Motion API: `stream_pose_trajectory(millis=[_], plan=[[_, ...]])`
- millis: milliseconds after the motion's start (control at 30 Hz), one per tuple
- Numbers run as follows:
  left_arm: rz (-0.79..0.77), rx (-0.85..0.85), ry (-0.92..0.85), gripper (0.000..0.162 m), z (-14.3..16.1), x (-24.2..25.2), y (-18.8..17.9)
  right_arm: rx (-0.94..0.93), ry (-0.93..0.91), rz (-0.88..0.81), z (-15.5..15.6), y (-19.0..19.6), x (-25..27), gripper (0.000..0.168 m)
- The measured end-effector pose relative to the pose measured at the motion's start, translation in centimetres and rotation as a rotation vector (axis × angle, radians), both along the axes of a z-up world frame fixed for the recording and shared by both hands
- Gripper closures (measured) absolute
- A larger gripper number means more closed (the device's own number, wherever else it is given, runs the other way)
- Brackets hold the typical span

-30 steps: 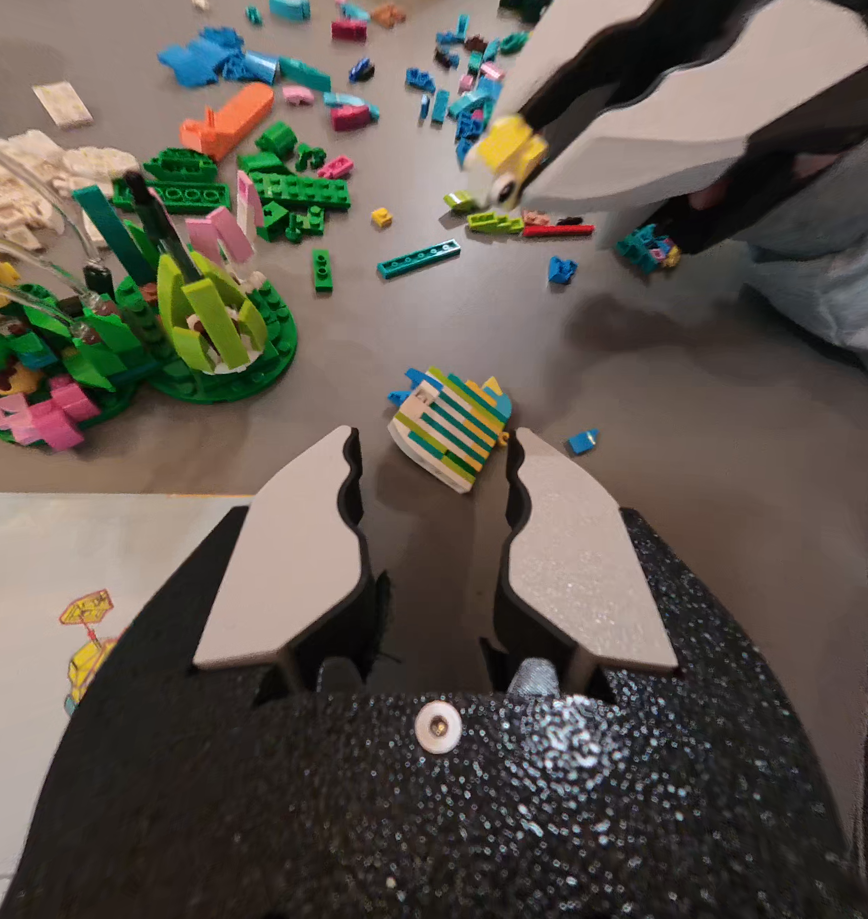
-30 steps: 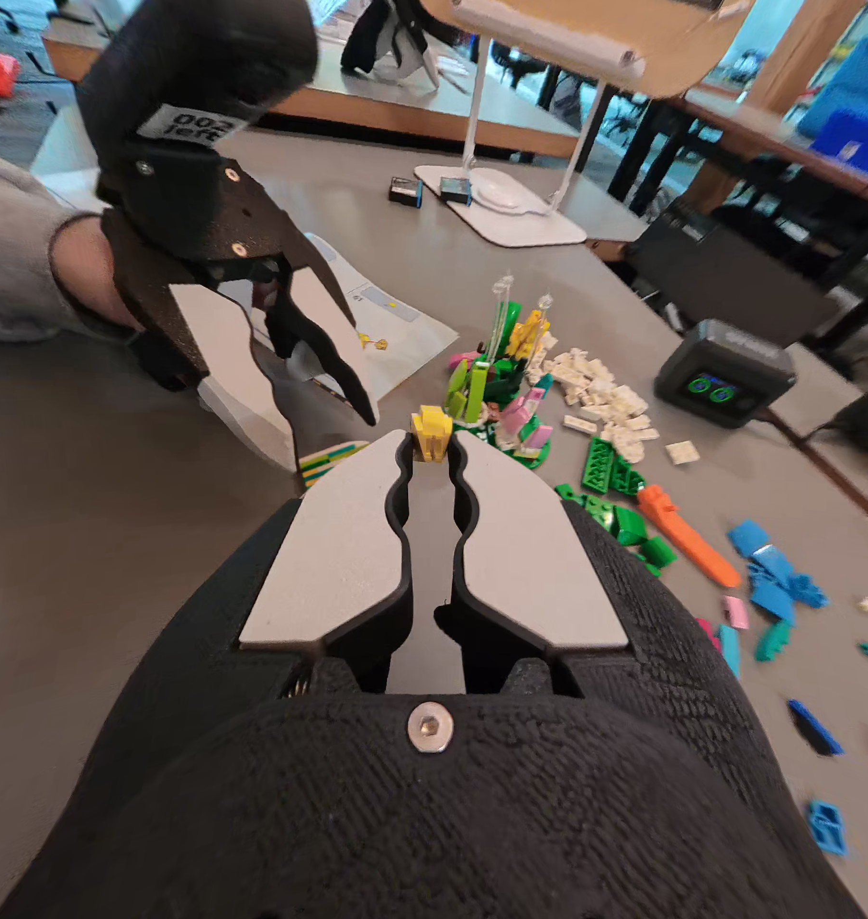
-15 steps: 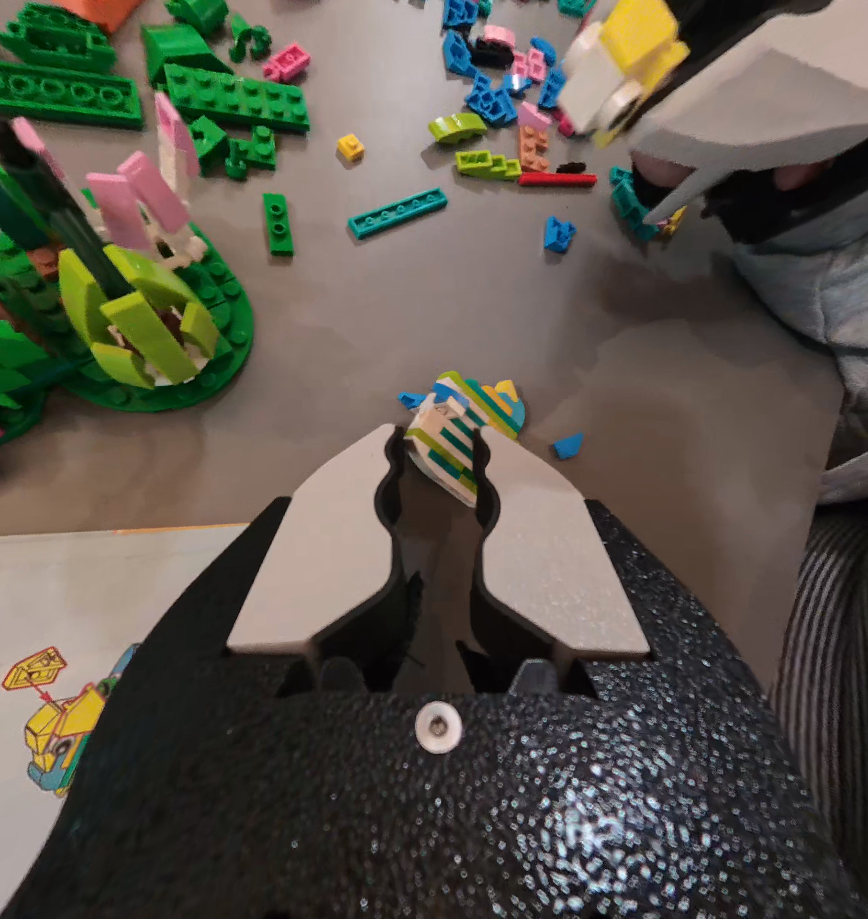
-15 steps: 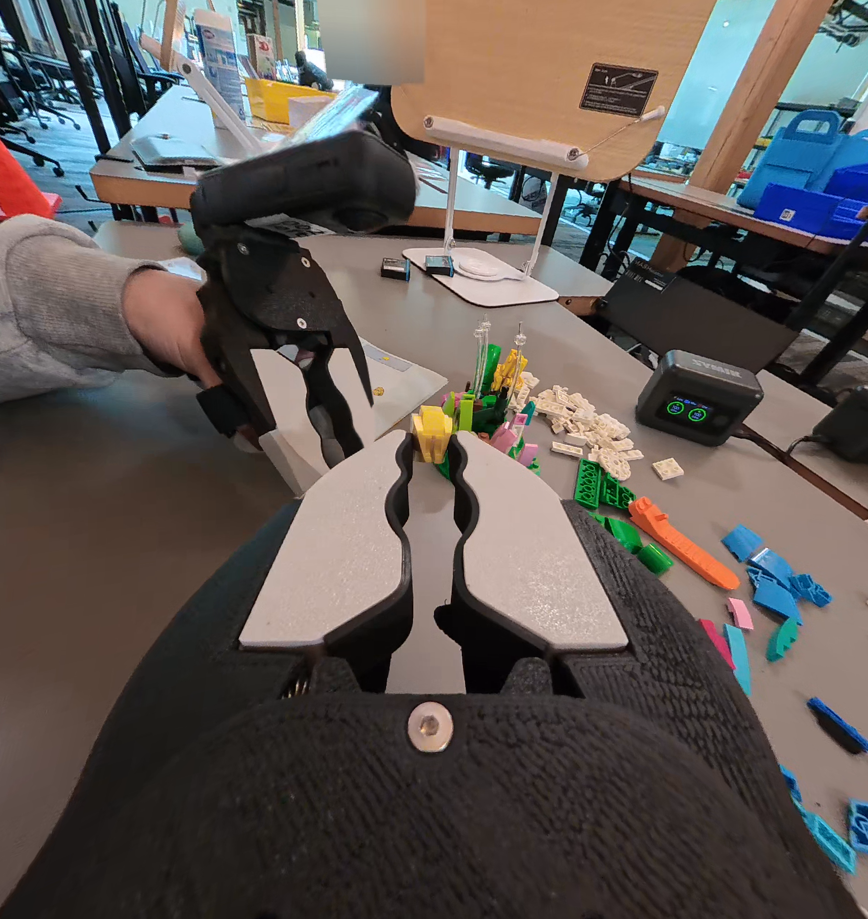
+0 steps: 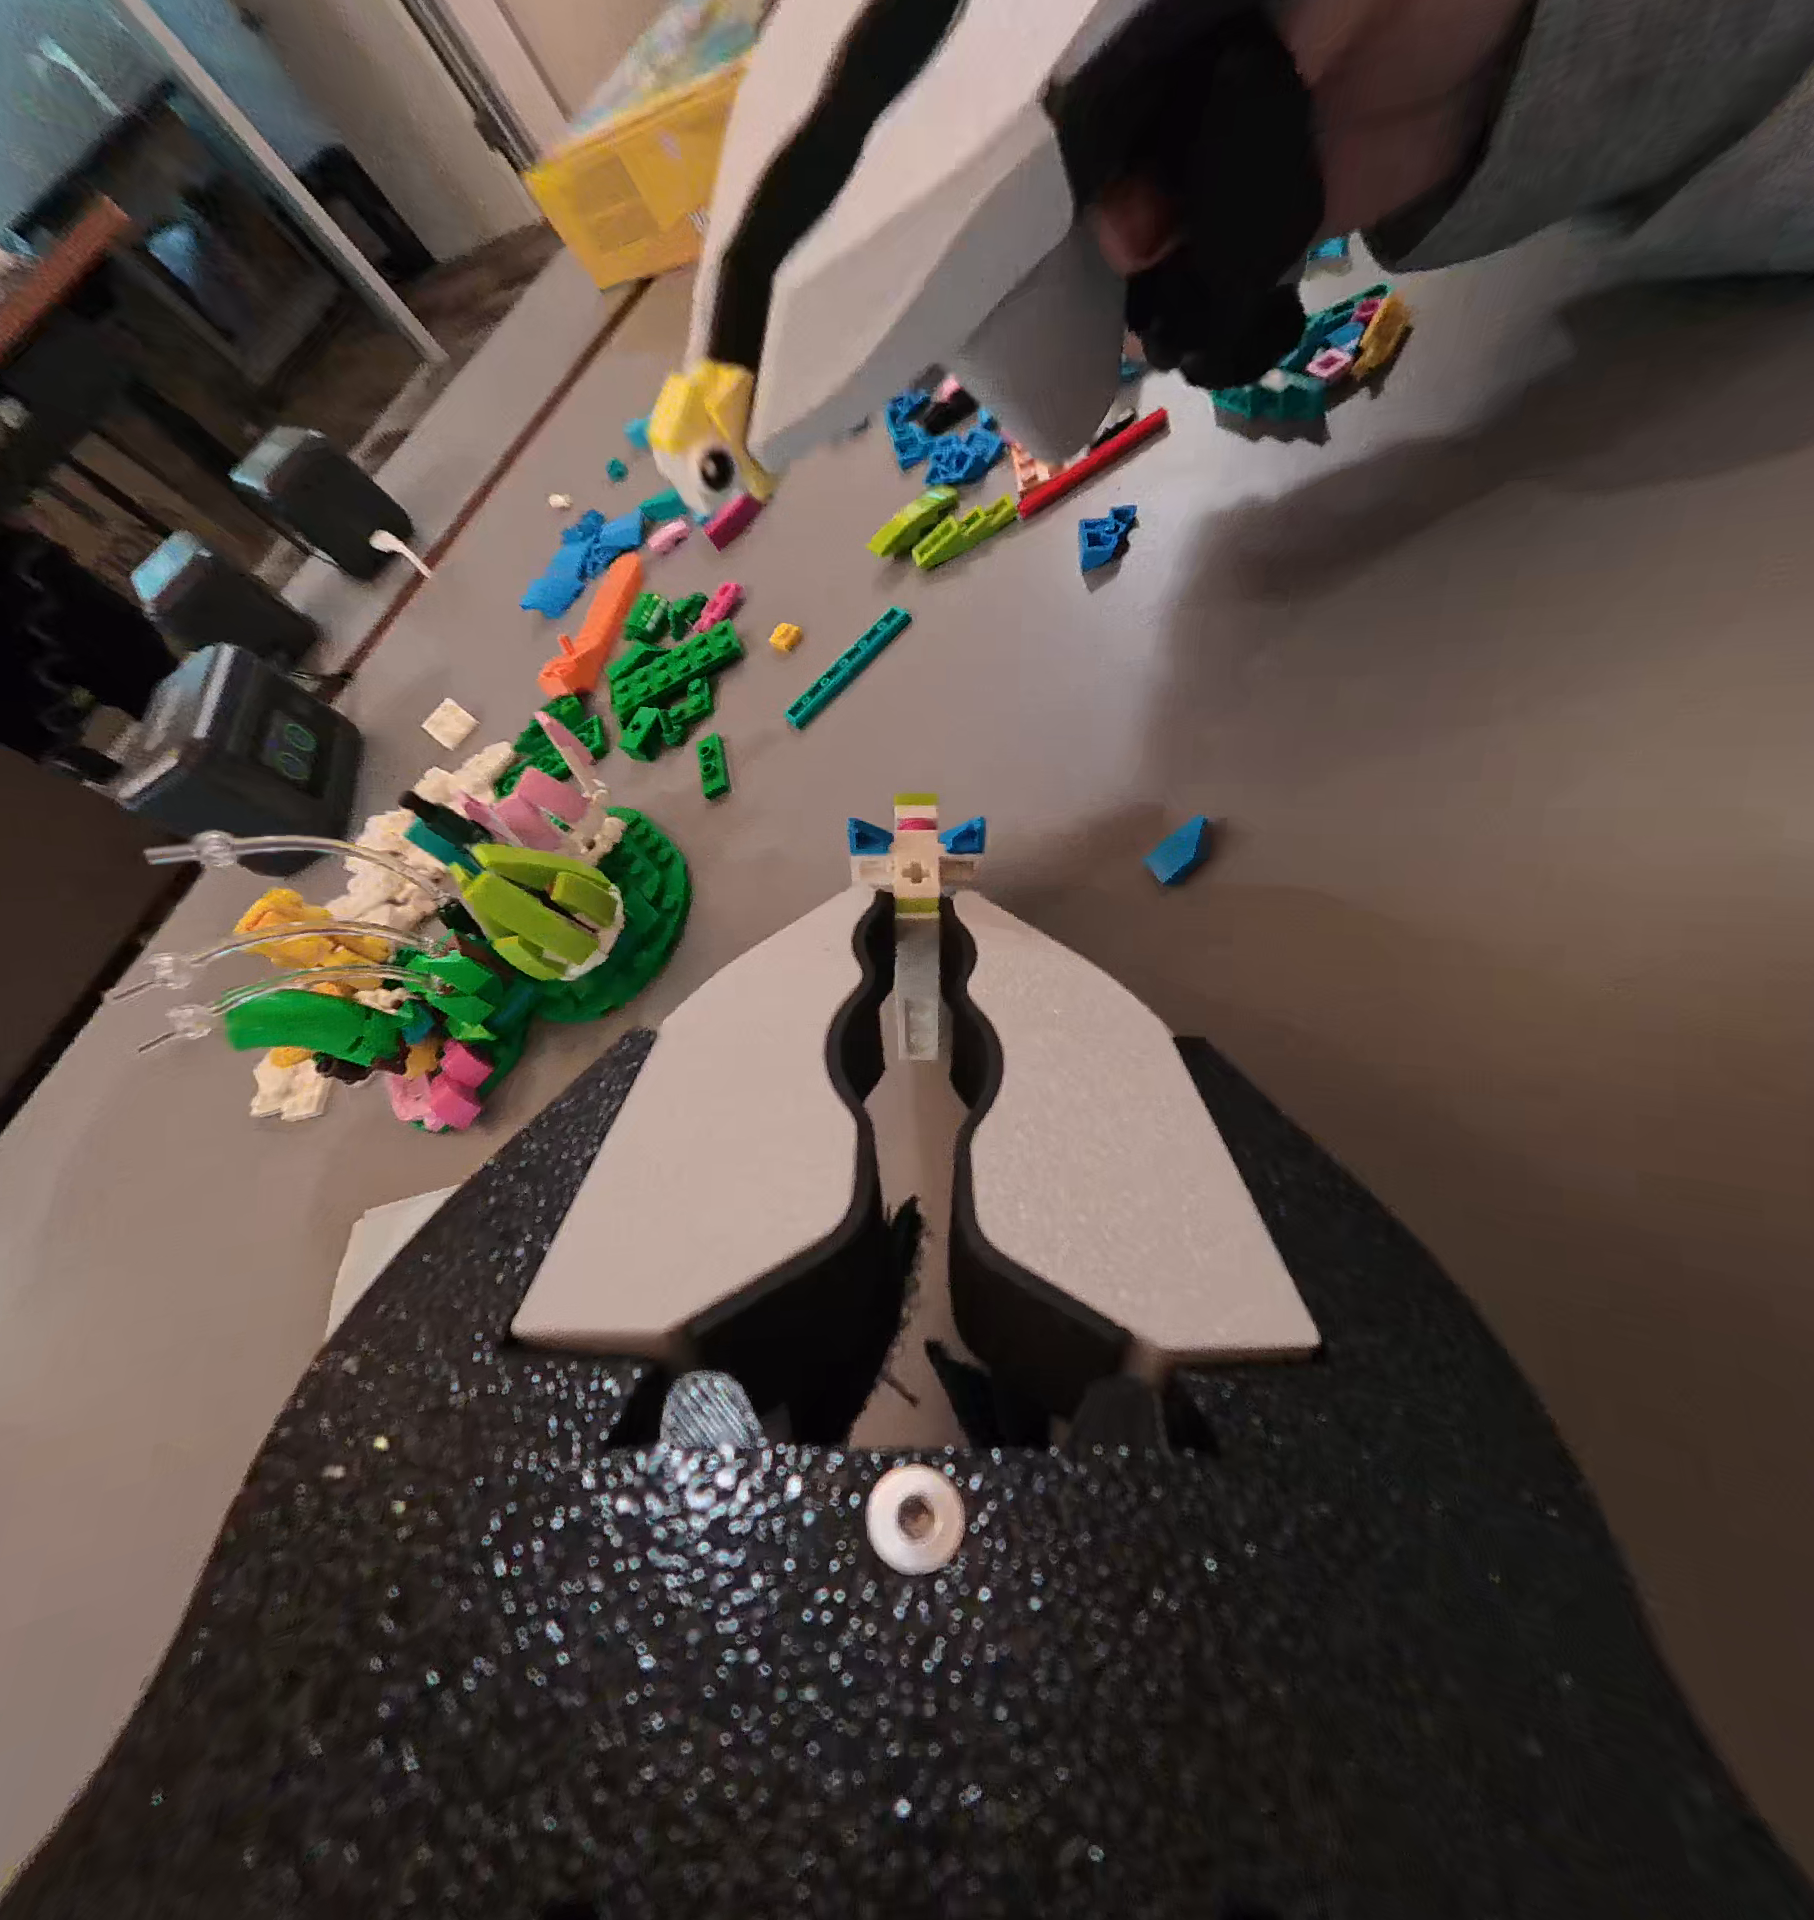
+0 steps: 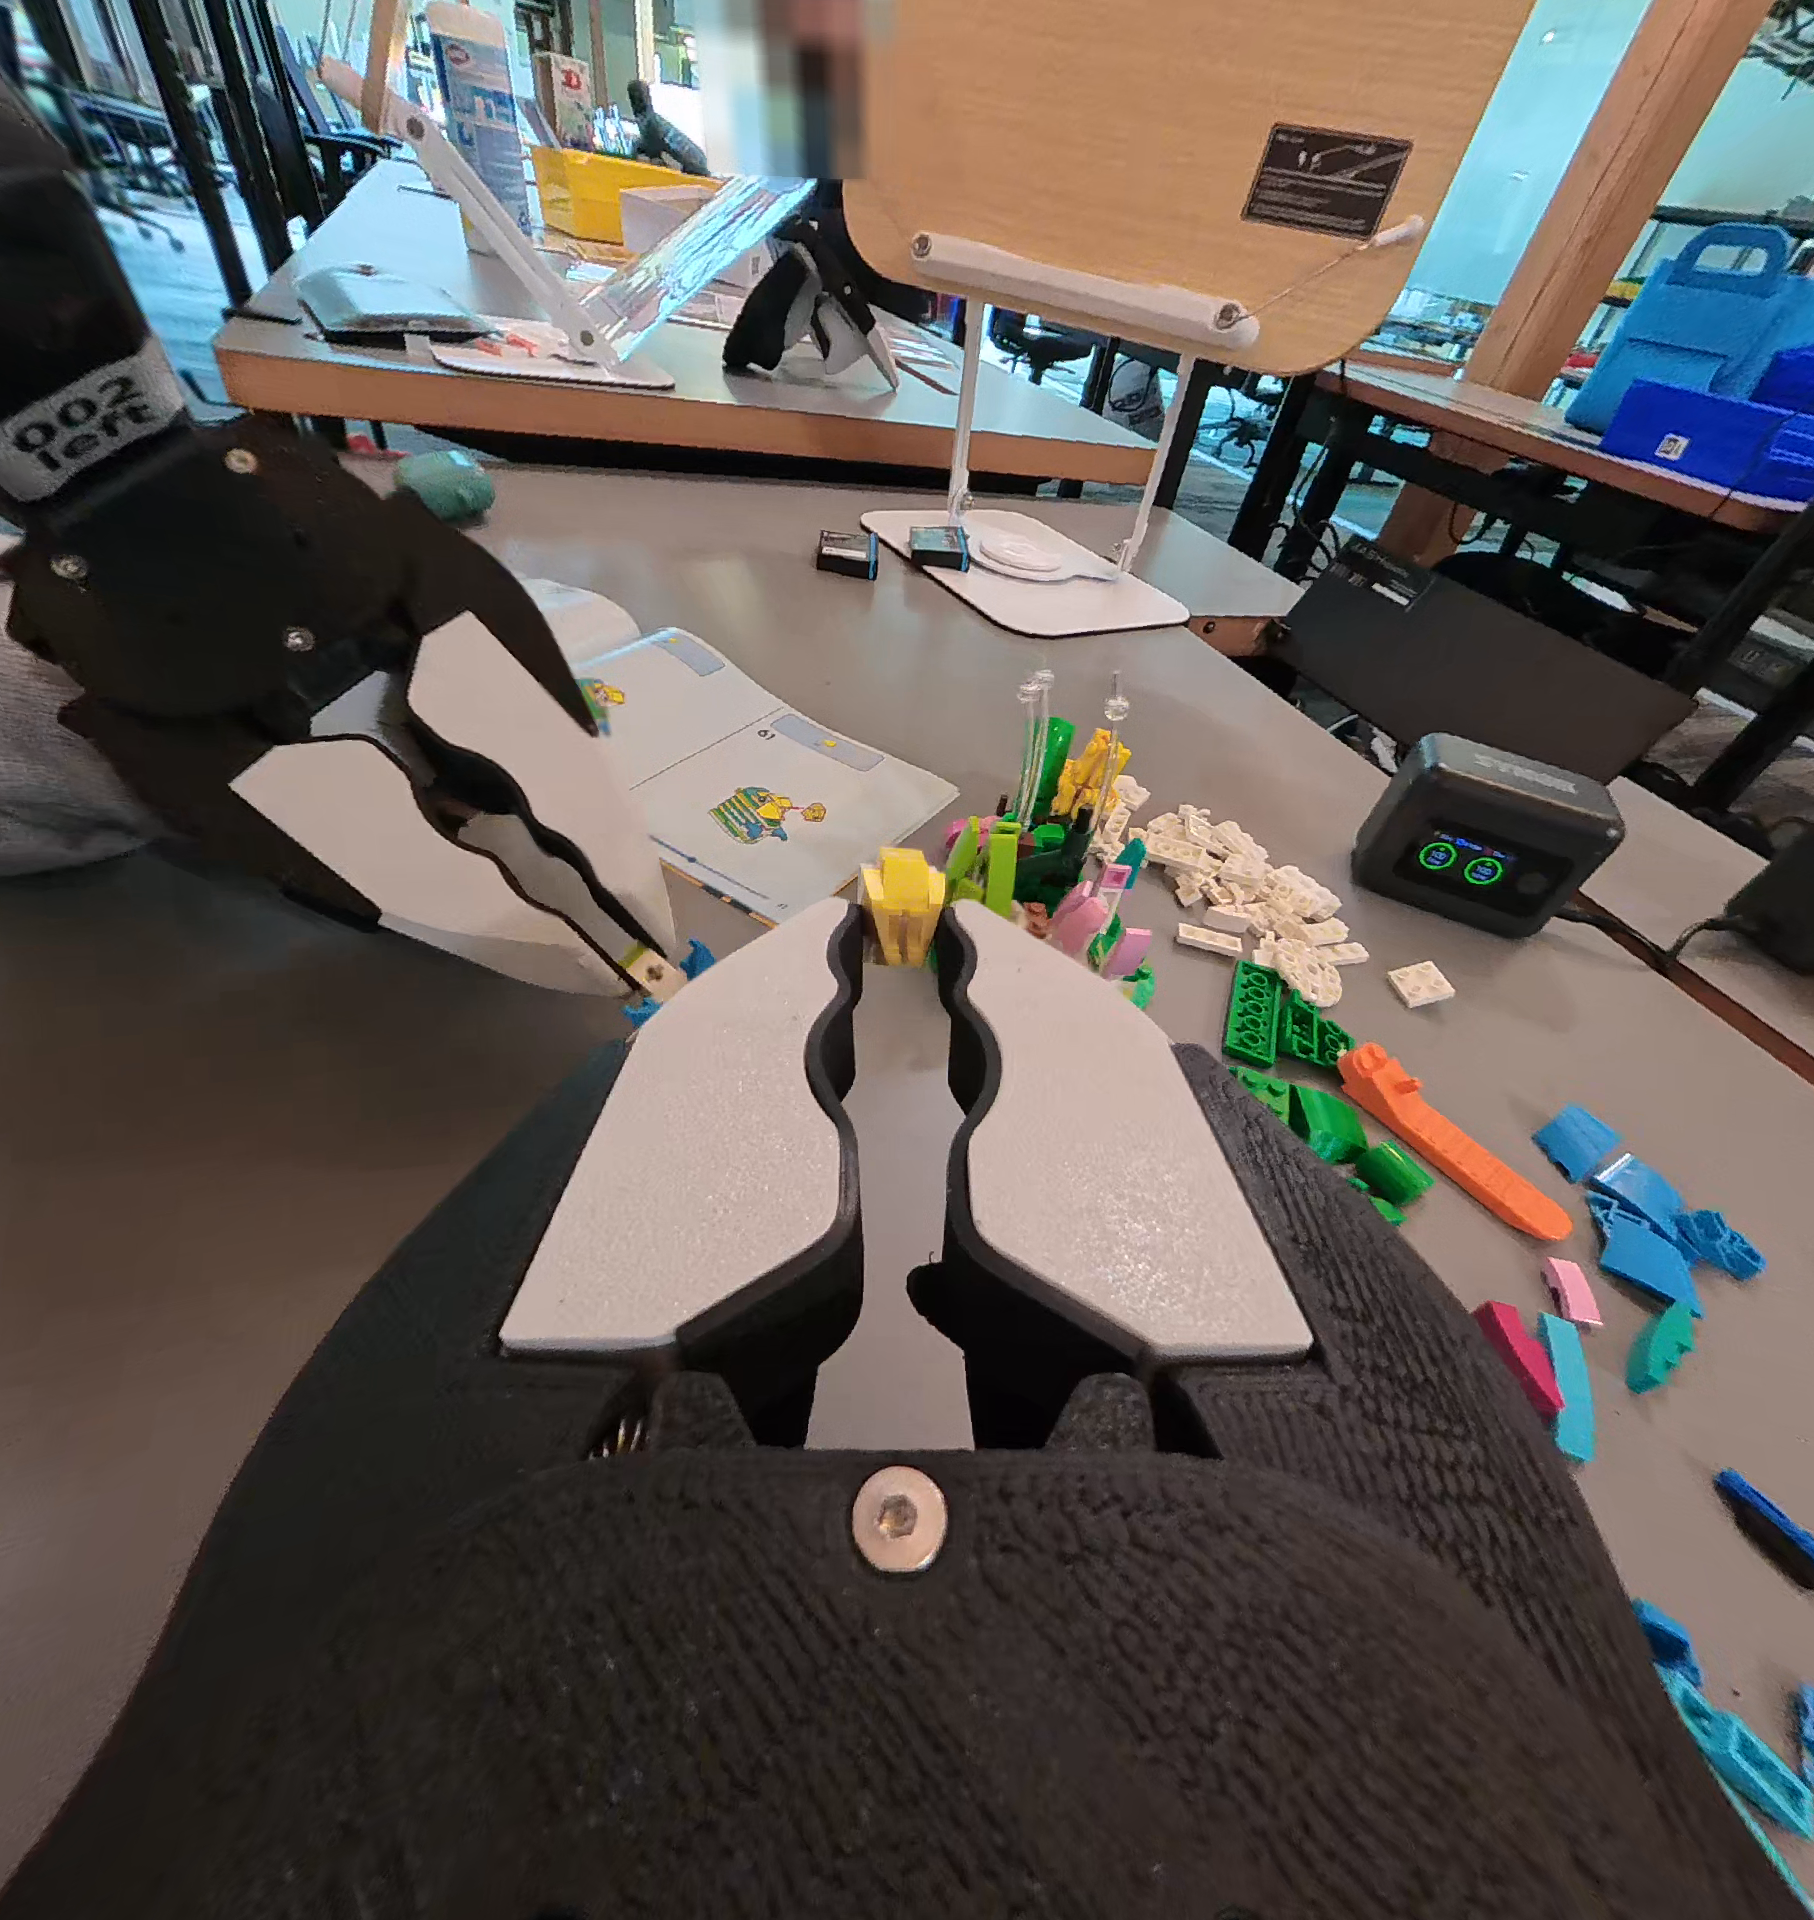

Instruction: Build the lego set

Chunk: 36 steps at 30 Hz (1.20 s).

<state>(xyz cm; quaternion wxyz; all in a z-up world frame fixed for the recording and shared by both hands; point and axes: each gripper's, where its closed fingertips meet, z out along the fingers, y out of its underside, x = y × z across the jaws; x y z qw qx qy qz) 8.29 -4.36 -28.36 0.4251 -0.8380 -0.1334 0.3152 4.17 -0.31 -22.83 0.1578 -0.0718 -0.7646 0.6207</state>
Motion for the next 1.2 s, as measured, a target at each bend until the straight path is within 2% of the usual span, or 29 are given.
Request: stream_pose_trajectory(millis=[100,167,267,367,433,533,733,800,967,1200], plan=[[0.032,0.052,0.077,0.154,0.9,0.4,-0.3,0.063,0.000,0.047,-1.0,-0.3,0.8,0.156],[0.074,0.147,0.042,0.154,1.4,0.6,-0.7,0.099,-0.055,0.055,-1.5,-0.3,1.0,0.156],[0.080,0.478,-0.123,0.155,3.6,1.2,-0.9,0.020,-0.316,0.120,-1.0,-0.9,2.1,0.156],[-0.022,0.842,-0.264,0.155,6.6,2.0,-1.3,-0.162,-0.480,0.186,1.3,-1.2,2.9,0.156],[-0.032,0.949,-0.329,0.155,6.9,1.9,-1.7,-0.222,-0.521,0.219,2.2,-1.2,3.3,0.156],[0.010,0.873,-0.371,0.155,5.3,1.9,-1.8,-0.228,-0.509,0.198,2.1,-1.2,2.9,0.156],[0.113,0.361,-0.278,0.155,1.8,2.1,-2.1,-0.136,-0.442,0.158,0.5,-1.5,2.8,0.156],[0.112,0.270,-0.266,0.155,1.3,2.5,-2.0,-0.092,-0.409,0.155,-0.1,-1.6,2.9,0.156],[0.123,0.218,-0.274,0.154,0.5,3.3,-2.1,-0.014,-0.335,0.157,-1.1,-2.0,3.5,0.156],[0.148,0.229,-0.313,0.155,0.2,3.2,-2.3,-0.002,-0.333,0.170,-1.5,-2.2,3.8,0.156]])
